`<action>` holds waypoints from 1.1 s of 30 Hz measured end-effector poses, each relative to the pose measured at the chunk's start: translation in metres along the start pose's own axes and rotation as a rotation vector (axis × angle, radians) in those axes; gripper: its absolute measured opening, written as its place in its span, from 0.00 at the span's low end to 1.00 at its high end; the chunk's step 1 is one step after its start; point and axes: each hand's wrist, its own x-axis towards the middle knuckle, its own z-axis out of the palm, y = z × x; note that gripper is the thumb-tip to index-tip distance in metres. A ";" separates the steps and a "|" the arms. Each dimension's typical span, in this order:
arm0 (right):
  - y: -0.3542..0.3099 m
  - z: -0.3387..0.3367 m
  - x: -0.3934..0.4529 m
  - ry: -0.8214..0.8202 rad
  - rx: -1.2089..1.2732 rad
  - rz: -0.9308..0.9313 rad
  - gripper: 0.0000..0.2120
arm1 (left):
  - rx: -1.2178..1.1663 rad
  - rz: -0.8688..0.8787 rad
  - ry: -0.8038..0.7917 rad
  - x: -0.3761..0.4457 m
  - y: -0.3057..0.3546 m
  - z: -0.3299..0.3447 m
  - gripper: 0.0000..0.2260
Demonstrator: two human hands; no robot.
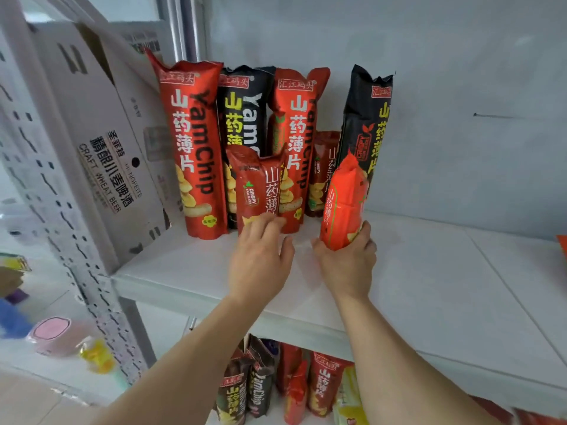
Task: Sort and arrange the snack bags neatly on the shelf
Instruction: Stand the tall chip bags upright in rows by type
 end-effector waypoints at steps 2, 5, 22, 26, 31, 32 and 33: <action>-0.003 0.002 -0.002 -0.025 -0.024 -0.008 0.49 | -0.052 -0.135 0.070 0.000 -0.008 -0.004 0.23; -0.004 0.002 0.000 -0.050 -0.041 -0.027 0.47 | -0.224 -0.425 0.024 0.010 -0.013 -0.005 0.36; 0.002 0.014 0.030 -0.097 0.048 -0.060 0.50 | -0.691 -0.666 -0.335 0.031 -0.033 0.021 0.30; 0.003 0.016 0.040 -0.111 0.002 -0.060 0.52 | -0.736 -0.668 -0.356 0.036 -0.033 0.028 0.31; 0.008 0.025 0.047 -0.187 -0.042 -0.110 0.56 | -0.755 -0.676 -0.365 0.042 -0.029 0.034 0.28; 0.009 0.027 0.049 -0.189 -0.047 -0.110 0.56 | -0.756 -0.684 -0.369 0.042 -0.029 0.036 0.28; 0.009 0.028 0.050 -0.190 -0.052 -0.110 0.57 | -0.756 -0.688 -0.367 0.043 -0.027 0.036 0.28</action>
